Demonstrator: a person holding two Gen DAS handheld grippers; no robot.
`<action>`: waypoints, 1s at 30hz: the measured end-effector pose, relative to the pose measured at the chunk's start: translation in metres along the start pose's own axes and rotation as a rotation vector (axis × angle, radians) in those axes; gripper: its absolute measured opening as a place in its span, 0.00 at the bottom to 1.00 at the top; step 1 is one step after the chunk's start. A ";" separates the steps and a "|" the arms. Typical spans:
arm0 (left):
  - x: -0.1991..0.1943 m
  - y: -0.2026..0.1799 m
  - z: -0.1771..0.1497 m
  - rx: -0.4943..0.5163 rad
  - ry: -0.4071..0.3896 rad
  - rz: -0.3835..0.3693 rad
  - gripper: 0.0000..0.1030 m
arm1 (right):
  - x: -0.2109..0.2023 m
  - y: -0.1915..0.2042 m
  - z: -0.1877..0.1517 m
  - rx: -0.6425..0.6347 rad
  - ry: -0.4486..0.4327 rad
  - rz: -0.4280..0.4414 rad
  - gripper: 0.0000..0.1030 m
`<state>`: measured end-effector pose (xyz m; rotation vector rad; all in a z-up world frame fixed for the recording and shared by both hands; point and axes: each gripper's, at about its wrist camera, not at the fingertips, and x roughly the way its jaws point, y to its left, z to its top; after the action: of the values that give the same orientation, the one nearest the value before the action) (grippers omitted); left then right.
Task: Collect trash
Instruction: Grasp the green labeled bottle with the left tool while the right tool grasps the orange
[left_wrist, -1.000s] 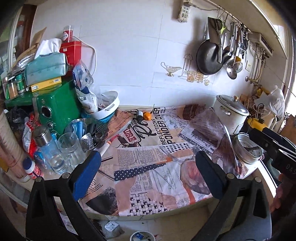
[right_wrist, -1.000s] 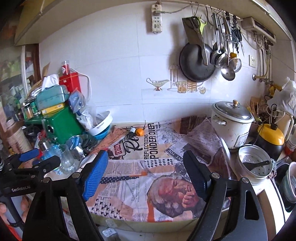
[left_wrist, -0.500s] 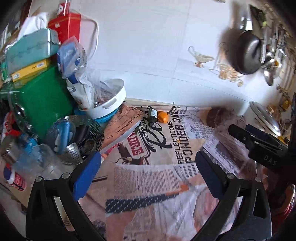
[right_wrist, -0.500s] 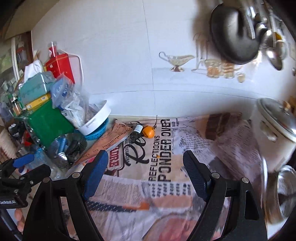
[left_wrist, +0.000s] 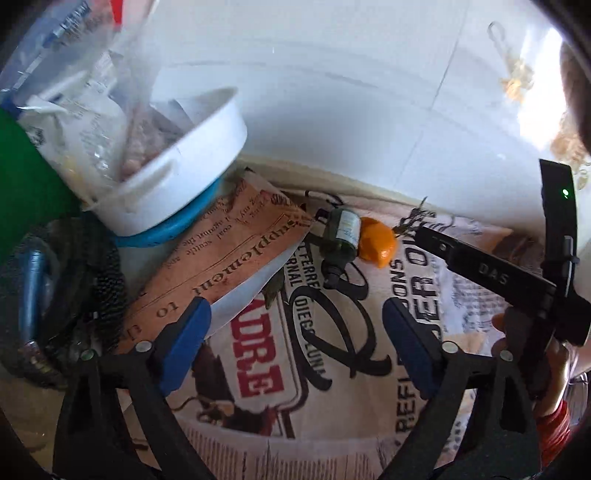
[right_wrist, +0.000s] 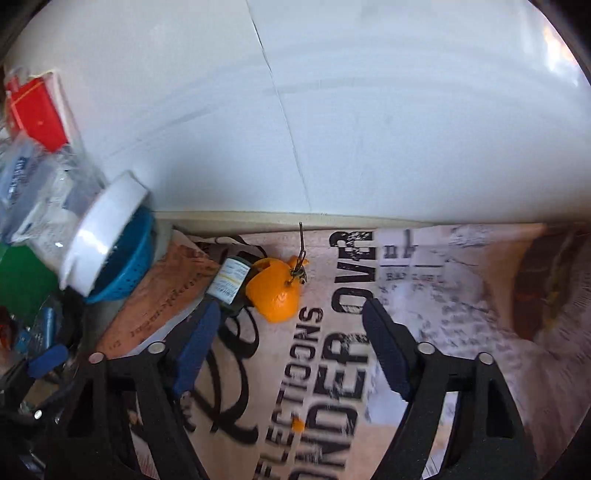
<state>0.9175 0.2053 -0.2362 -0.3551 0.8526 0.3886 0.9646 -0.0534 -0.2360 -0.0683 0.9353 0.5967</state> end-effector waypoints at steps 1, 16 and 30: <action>0.008 0.000 0.001 0.001 0.008 0.008 0.88 | 0.010 -0.003 0.002 0.012 0.016 0.017 0.68; 0.084 -0.026 0.030 0.036 0.044 -0.014 0.76 | 0.015 -0.008 -0.007 -0.003 0.031 0.104 0.22; 0.150 -0.059 0.049 0.065 0.080 0.028 0.40 | -0.069 -0.059 -0.016 0.002 -0.075 0.030 0.20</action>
<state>1.0662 0.2041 -0.3152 -0.3007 0.9470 0.3734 0.9520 -0.1390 -0.2036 -0.0298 0.8655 0.6221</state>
